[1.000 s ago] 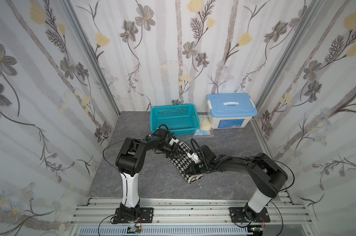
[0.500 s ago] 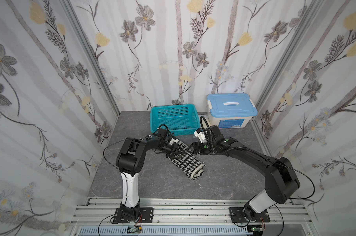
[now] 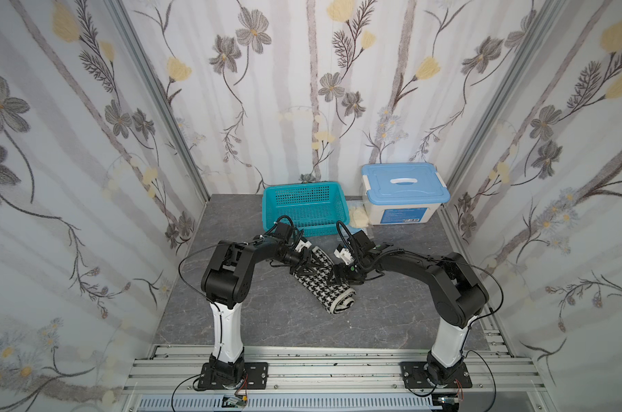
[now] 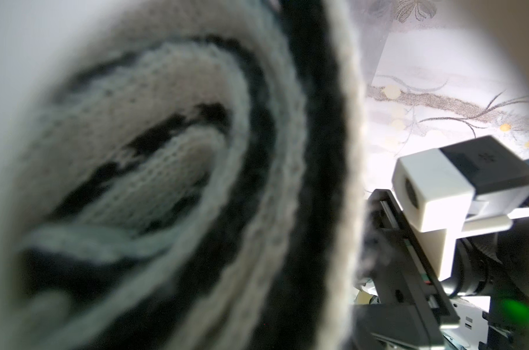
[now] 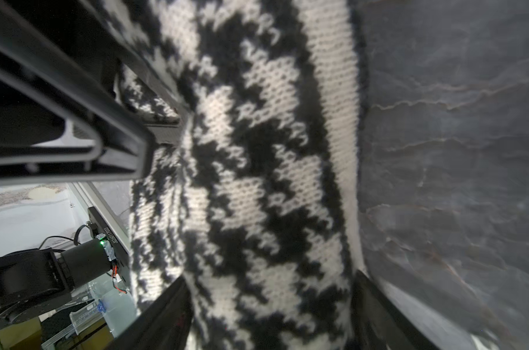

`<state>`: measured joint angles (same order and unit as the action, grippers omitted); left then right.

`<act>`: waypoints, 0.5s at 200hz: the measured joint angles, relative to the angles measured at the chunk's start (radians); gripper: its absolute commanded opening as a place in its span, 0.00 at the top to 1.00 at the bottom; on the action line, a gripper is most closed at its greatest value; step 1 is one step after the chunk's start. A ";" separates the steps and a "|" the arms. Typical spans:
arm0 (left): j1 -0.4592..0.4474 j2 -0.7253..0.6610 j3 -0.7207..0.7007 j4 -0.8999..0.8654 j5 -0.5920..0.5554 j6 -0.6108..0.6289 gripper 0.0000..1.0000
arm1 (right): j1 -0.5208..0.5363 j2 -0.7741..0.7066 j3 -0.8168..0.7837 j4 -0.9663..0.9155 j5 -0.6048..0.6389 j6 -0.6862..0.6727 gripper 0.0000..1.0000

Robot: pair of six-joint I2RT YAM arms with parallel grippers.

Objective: Roll up the scarf and place it into the basket
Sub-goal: Pick up the scarf at the center of the board.

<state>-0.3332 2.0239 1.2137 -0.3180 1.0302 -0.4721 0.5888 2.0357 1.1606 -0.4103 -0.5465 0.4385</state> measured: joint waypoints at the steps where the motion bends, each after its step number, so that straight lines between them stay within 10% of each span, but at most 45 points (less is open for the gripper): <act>1: 0.000 0.000 0.000 0.000 -0.001 0.000 0.48 | 0.002 0.003 0.000 0.001 0.000 0.000 0.21; 100: -0.012 -0.019 -0.001 0.029 -0.043 -0.053 0.45 | 0.064 0.056 -0.093 0.302 -0.112 0.202 0.53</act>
<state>-0.3450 2.0052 1.2125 -0.2886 0.9874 -0.5247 0.6533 2.0918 1.0676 -0.1085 -0.6582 0.6407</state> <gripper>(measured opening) 0.532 0.492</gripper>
